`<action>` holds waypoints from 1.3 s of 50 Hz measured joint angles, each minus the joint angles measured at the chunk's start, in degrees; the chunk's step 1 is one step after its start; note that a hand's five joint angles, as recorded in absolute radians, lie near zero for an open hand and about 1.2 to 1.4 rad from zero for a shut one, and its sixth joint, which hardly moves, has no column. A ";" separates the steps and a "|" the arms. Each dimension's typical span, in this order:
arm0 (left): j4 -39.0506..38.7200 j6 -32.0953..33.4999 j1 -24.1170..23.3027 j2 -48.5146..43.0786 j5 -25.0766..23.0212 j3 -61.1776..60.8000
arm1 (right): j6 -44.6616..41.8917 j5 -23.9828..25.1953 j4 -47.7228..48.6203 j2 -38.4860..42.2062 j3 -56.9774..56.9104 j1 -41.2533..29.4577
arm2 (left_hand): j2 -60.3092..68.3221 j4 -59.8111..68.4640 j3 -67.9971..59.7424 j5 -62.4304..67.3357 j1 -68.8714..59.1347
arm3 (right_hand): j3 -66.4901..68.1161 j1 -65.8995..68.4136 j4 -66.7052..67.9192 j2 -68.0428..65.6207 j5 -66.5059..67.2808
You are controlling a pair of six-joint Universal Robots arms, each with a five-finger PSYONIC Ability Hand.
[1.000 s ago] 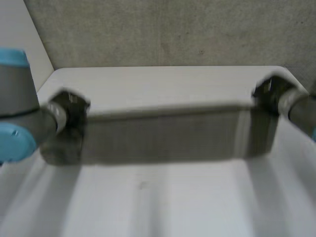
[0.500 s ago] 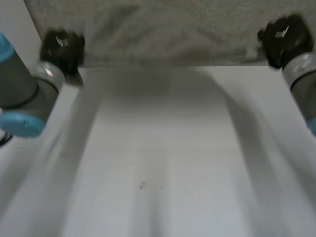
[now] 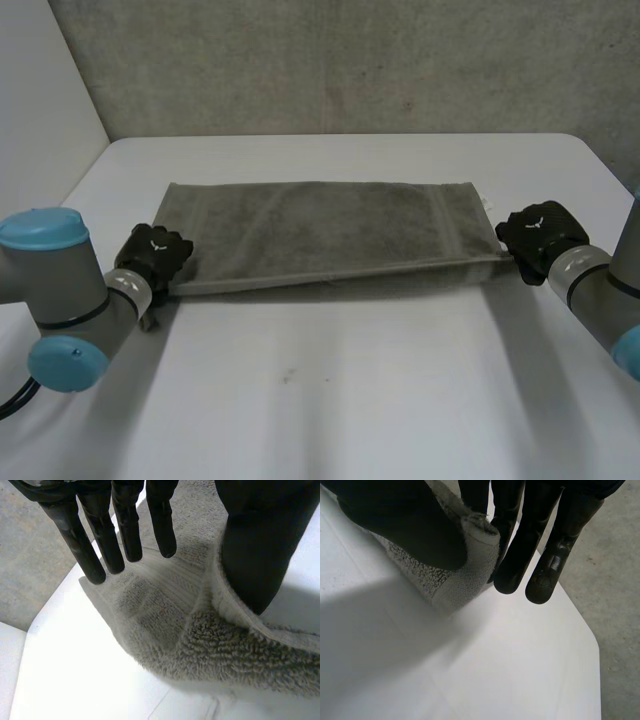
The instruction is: Fold the towel.
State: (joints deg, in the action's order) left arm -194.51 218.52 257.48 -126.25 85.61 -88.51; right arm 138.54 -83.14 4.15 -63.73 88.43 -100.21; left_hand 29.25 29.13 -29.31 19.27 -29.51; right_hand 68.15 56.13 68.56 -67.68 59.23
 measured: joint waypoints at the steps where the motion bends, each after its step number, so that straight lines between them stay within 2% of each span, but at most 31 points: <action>1: -0.15 0.08 0.01 0.10 0.04 -0.15 | 0.04 -0.02 -0.13 -0.16 -0.01 0.22 | -1.16 -0.95 1.17 -0.97 0.53 | 0.00 0.00 0.00 0.00 0.00; 17: -7.84 -0.11 -0.03 7.09 6.34 -8.04 | 1.05 -0.21 -0.64 -0.40 0.87 2.25 | -5.40 -5.37 5.47 -5.67 5.15 | 0.00 0.00 0.00 0.00 0.00; 20: -7.76 -0.14 0.00 8.92 6.67 -9.83 | 1.43 -0.10 -1.41 -0.71 1.27 2.22 | 2.27 2.49 -2.24 1.24 -1.80 | 0.00 0.00 0.00 0.00 0.00; 22: -7.51 -0.21 0.01 10.14 6.66 -10.91 | 1.51 -0.03 -2.11 -1.06 1.38 2.21 | 18.26 16.99 -16.68 16.57 -19.10 | 0.00 0.00 0.00 0.00 0.01; 24: -7.04 -0.35 0.05 11.63 6.51 -12.30 | 1.49 0.12 -3.17 -1.63 1.48 2.18 | 29.41 29.09 -28.83 29.06 -30.29 | 0.00 0.00 0.00 0.00 0.01; 26: -6.46 -0.44 0.19 12.91 6.32 -13.54 | 1.32 0.50 -4.47 -2.19 1.65 2.18 | 36.55 36.43 -36.20 36.06 -35.24 | 0.00 0.00 0.00 0.00 0.01; 29: -6.14 -0.48 0.29 13.53 6.21 -14.11 | 1.20 0.77 -5.20 -2.45 1.78 2.19 | 38.14 38.04 -37.80 37.24 -35.77 | 0.00 0.00 0.00 0.00 0.01; 35: 0.81 -0.46 1.69 19.57 5.66 -18.71 | -3.68 5.17 -14.84 -4.81 4.46 3.28 | 40.15 40.16 -39.98 39.15 -37.06 | 0.00 0.00 0.00 0.00 0.01; 43: 20.16 0.23 3.94 28.03 5.16 -22.64 | -22.61 7.88 -31.71 -10.23 12.06 10.45 | 40.43 40.56 -40.28 39.41 -37.22 | 0.00 0.00 0.00 0.00 0.01; 48: 31.74 1.38 5.15 32.02 2.52 -23.58 | -31.01 9.07 -39.43 -14.13 14.07 15.36 | 40.47 40.59 -40.33 39.41 -37.39 | 0.00 0.00 0.00 0.00 0.01; 51: 34.25 2.05 5.42 32.94 0.21 -22.73 | -32.03 10.29 -40.70 -15.40 13.18 16.63 | 40.48 40.60 -40.34 39.41 -37.39 | 0.00 0.00 0.00 0.00 0.02; 57: 31.35 2.39 5.34 31.44 -3.02 -18.00 | -28.53 12.20 -38.01 -14.95 8.61 16.41 | 40.50 40.60 -40.34 39.65 -37.39 | 0.00 0.00 0.00 0.00 0.02; 62: 23.18 2.11 4.72 23.40 -3.51 -9.62 | -20.09 12.07 -30.62 -9.04 1.65 12.47 | 40.50 40.60 -40.35 39.66 -37.40 | 0.00 0.00 0.00 0.00 0.02; 64: 22.22 2.06 4.65 22.15 -3.47 -8.47 | -18.99 11.80 -29.50 -7.93 0.57 11.70 | 40.50 40.60 -40.35 39.68 -37.40 | 0.00 0.00 0.00 0.00 0.02; 65: 20.05 1.91 4.42 18.51 -3.34 -5.14 | -16.22 10.54 -26.39 -4.64 -2.64 9.42 | 40.50 40.60 -40.35 39.68 -37.40 | 0.00 0.00 0.00 0.00 0.02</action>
State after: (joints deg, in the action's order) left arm -174.46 220.42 261.90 -107.74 82.27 -93.65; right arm 122.33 -72.60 -22.24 -68.37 85.78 -90.78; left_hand 69.75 69.73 -69.66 58.95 -66.91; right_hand 68.15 56.13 68.56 -67.68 59.25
